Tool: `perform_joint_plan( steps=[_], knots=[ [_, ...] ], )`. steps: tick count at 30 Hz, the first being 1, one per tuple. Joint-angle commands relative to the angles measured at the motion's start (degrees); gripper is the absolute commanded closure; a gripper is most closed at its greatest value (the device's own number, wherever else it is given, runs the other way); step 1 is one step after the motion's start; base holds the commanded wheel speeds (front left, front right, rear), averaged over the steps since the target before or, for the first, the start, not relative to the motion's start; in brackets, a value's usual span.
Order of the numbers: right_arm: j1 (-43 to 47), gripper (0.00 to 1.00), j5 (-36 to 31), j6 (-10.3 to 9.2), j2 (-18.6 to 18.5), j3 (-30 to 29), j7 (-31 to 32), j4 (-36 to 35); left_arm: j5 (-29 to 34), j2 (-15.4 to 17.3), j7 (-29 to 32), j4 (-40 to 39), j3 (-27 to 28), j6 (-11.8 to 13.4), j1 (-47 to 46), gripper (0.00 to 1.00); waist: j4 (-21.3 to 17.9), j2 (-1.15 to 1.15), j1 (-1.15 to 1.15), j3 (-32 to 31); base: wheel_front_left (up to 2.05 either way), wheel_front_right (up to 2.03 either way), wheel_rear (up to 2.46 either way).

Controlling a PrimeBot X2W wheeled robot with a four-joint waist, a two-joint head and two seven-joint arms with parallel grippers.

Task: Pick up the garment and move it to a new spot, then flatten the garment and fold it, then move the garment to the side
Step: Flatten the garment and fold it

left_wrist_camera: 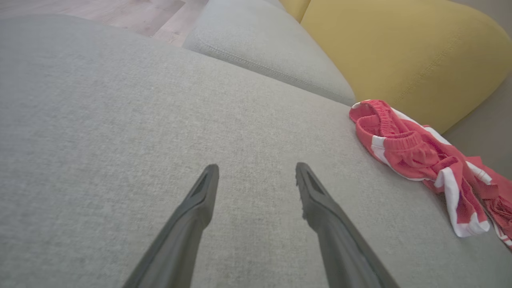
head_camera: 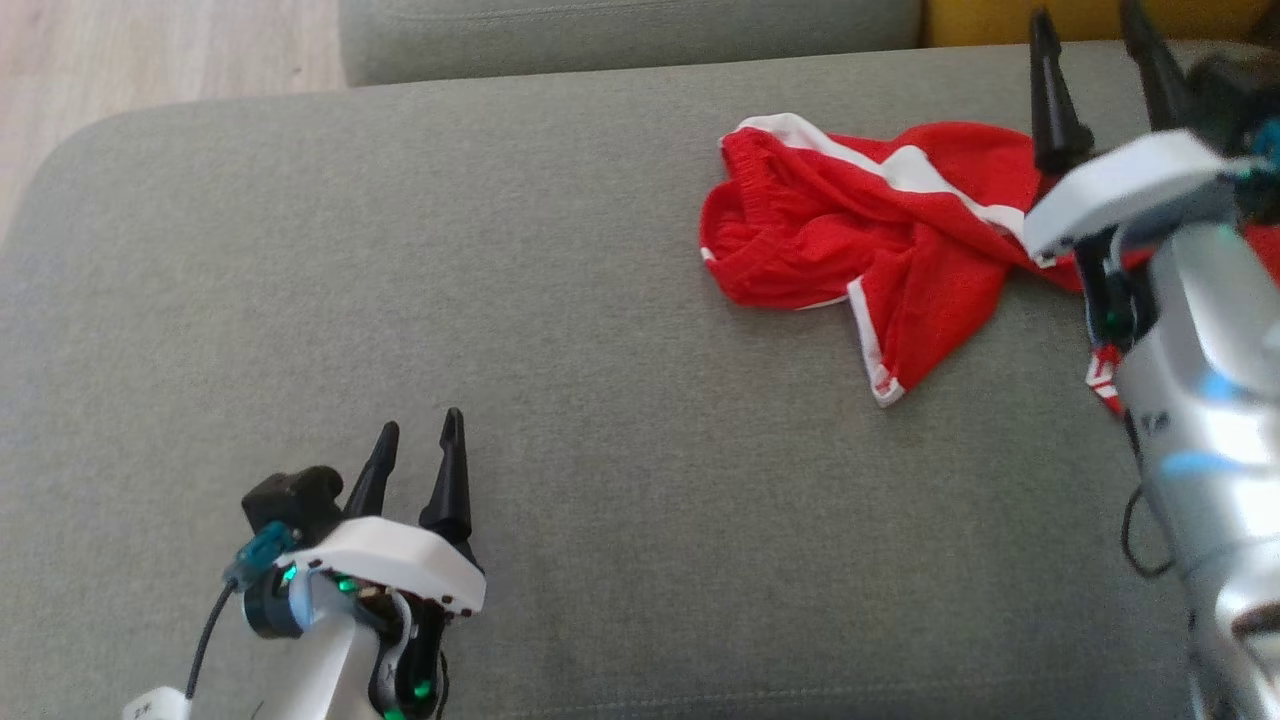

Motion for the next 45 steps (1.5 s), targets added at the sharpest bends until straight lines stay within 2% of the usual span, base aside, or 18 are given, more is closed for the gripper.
perform_joint_plan(
  steps=[1,9,14,20,25,33,37,45],
  knots=[
    [1.5,0.00,1.0,0.11,0.3,0.4,-0.6,-3.1,0.2,0.3,-0.4,-2.1,1.7,0.0,-1.4,0.00,-0.8,0.00,0.00,-0.5,0.00,0.00,0.00],
    [16.7,0.00,2.2,0.11,0.5,-3.3,-0.2,-19.2,0.6,0.3,-0.4,-3.8,2.4,-0.1,-0.7,0.00,-3.4,0.00,0.00,-0.4,0.00,0.00,0.00],
    [29.6,0.00,-0.8,0.11,4.9,-6.5,1.6,-30.6,1.2,0.3,-0.4,-5.2,3.2,-0.5,-0.1,0.00,-4.9,0.00,0.00,-0.8,0.00,0.00,0.00],
    [39.9,0.00,-3.6,0.11,8.2,-6.9,2.6,-37.5,1.3,0.3,-0.4,-5.8,3.2,-0.9,0.2,0.00,-5.3,0.00,0.00,-1.1,0.00,0.00,0.00],
    [43.2,0.00,-3.8,0.11,8.9,-6.7,2.7,-39.4,1.5,0.3,-0.4,-6.1,3.2,-1.0,0.6,0.00,-5.7,0.00,0.00,-1.1,0.00,0.00,0.00],
    [43.7,0.00,-1.7,0.11,9.0,-4.2,4.0,-39.3,1.6,0.3,-0.4,-6.0,2.7,-1.4,0.2,0.00,-4.8,0.00,0.00,-0.6,0.00,0.00,0.00],
    [43.0,0.00,-0.7,0.11,9.0,-1.6,6.0,-37.5,1.5,0.3,-0.4,-5.6,2.3,-1.4,0.1,0.00,-4.0,0.00,0.00,0.2,0.00,0.00,0.00],
    [39.1,0.00,-0.1,0.11,9.0,0.7,7.5,-29.6,1.4,0.3,-0.4,-5.0,1.4,-1.6,-0.9,0.00,-1.9,0.00,0.00,2.0,0.00,0.00,0.00]
  ],
)
